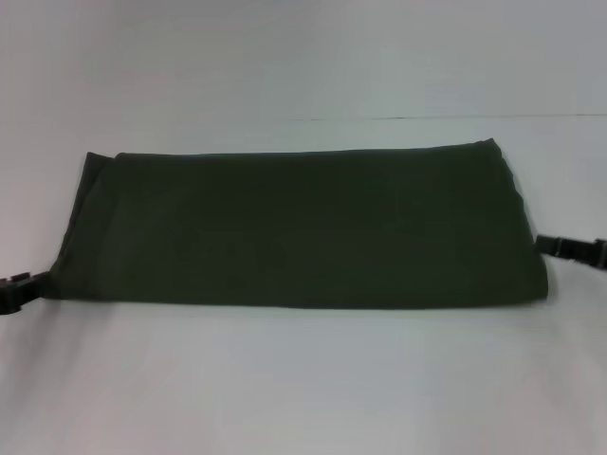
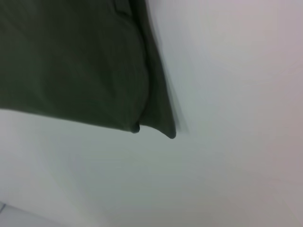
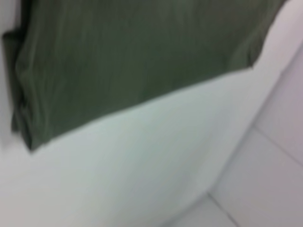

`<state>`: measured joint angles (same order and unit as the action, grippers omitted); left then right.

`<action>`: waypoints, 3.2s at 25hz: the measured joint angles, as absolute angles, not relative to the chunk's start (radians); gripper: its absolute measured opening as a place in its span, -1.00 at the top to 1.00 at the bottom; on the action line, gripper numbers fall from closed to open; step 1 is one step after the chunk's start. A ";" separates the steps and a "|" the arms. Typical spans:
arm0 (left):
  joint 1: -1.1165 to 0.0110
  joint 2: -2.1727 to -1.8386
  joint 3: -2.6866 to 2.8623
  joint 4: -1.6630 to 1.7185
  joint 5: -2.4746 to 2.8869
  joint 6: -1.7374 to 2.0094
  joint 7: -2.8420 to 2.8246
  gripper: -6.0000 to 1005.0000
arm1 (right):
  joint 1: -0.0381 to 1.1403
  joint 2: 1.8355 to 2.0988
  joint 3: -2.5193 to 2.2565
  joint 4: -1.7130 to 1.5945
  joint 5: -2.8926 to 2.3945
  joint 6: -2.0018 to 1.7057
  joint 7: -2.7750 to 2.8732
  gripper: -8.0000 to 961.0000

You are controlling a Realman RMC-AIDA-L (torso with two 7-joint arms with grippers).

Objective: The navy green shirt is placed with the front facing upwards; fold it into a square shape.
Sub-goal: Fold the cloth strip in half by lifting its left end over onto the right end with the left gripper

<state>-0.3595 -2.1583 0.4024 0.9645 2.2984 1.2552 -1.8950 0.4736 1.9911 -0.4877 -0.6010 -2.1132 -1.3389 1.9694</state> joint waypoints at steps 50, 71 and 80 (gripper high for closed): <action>-0.484 -2.105 0.395 0.916 2.513 1.335 -2.459 -0.74 | 0.561 1.924 -0.487 -0.649 -2.042 -1.522 1.936 -0.92; -0.547 -2.098 0.443 0.853 2.512 1.250 -2.455 -0.74 | 0.555 1.925 -0.466 -0.649 -2.040 -1.525 1.937 -0.91; -0.594 -2.097 0.459 0.860 2.505 1.245 -2.452 -0.74 | 0.554 1.927 -0.466 -0.649 -2.040 -1.520 1.934 -0.91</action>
<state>-0.5941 -2.0969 0.4586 0.8598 2.5052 1.2451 -2.4518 0.5538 1.9267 -0.4662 -0.6490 -2.0401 -1.5201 1.9343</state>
